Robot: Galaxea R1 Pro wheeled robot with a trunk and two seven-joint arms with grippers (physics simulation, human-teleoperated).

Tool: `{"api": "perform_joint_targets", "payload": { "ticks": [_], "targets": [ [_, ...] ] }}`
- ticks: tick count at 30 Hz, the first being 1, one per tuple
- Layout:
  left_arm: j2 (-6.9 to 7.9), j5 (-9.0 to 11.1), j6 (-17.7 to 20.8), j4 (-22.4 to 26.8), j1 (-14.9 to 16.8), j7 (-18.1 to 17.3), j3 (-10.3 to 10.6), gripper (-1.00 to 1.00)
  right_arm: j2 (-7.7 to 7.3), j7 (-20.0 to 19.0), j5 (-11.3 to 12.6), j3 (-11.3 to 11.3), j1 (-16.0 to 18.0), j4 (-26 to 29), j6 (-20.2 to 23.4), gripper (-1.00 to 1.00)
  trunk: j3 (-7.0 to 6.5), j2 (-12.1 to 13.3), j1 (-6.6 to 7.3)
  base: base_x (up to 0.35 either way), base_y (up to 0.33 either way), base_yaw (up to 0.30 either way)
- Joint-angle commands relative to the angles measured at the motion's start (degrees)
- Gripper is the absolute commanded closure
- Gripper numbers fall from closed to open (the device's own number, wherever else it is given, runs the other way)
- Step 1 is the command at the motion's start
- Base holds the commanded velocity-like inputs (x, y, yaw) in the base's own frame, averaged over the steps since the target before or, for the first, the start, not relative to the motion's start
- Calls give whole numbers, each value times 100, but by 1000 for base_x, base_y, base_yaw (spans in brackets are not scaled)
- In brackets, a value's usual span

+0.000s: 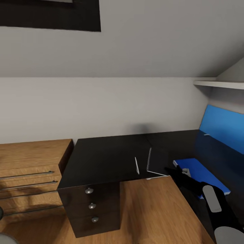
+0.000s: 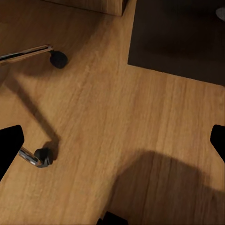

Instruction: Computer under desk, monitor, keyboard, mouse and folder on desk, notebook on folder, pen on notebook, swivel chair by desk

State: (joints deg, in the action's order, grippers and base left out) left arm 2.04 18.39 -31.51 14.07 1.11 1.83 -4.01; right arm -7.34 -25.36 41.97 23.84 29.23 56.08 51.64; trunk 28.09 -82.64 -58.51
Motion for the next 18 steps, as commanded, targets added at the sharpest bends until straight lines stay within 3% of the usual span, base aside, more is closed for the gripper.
{"api": "perform_joint_targets", "payload": {
  "ticks": [1,8,18],
  "targets": [
    [-2,-32,-13,-1,3,16,-21,-100,1,-39,-21,15,5,-1,31,100,9,-3,0,0,0,-46],
    [2,-37,-13,-1,3,14,-21,-100,3,-39,-22,15,-3,-7,31,100,15,-3,0,0,0,-69],
    [6,-33,-13,-1,3,18,-21,-100,3,-39,-26,15,-5,-9,31,100,16,-3,0,0,0,-229]
  ]
}}
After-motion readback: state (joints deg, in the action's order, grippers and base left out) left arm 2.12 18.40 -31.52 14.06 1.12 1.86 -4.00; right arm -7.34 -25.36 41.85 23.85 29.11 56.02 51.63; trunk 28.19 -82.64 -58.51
